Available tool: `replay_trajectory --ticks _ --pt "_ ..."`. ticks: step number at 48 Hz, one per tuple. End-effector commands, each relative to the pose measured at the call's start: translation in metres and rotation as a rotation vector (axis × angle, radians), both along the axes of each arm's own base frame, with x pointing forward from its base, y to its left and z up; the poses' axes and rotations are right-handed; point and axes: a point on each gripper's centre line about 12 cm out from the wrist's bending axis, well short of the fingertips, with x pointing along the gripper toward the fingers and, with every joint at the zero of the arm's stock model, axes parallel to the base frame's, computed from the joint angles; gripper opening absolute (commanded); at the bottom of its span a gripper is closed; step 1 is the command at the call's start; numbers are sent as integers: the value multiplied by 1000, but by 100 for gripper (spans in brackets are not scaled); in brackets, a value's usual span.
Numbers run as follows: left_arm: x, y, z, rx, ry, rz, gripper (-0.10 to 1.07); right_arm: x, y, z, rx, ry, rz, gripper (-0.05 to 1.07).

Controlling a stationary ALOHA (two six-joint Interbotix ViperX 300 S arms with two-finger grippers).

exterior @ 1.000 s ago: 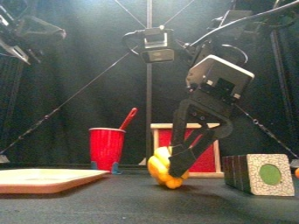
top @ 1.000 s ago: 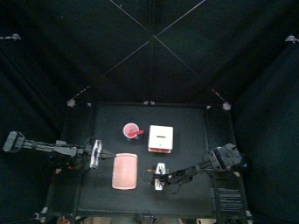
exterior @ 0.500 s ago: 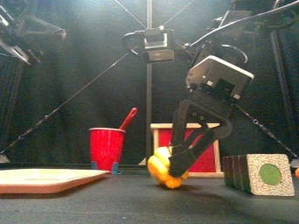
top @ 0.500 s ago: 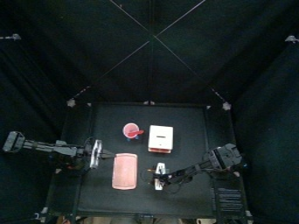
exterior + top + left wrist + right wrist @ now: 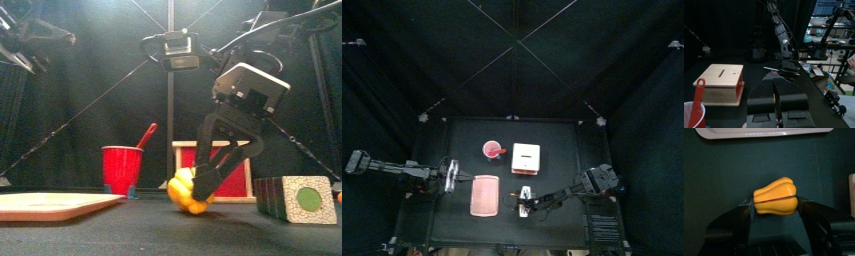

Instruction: Grab squash

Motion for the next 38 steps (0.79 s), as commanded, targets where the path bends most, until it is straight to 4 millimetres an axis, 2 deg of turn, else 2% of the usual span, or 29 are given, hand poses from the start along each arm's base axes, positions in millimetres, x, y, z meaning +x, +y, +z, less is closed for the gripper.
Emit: replay_trajectory --ticks 1,14,38 --pt "2 0 6 -1 -18 2 -2 4 0 19 17 -47 -5 73" --pt "2 0 6 -3 -18 2 -2 1 1 35 29 -84 -3 73" --pt "2 6 6 -1 -20 31 -2 1 6 38 32 -94 5 73"
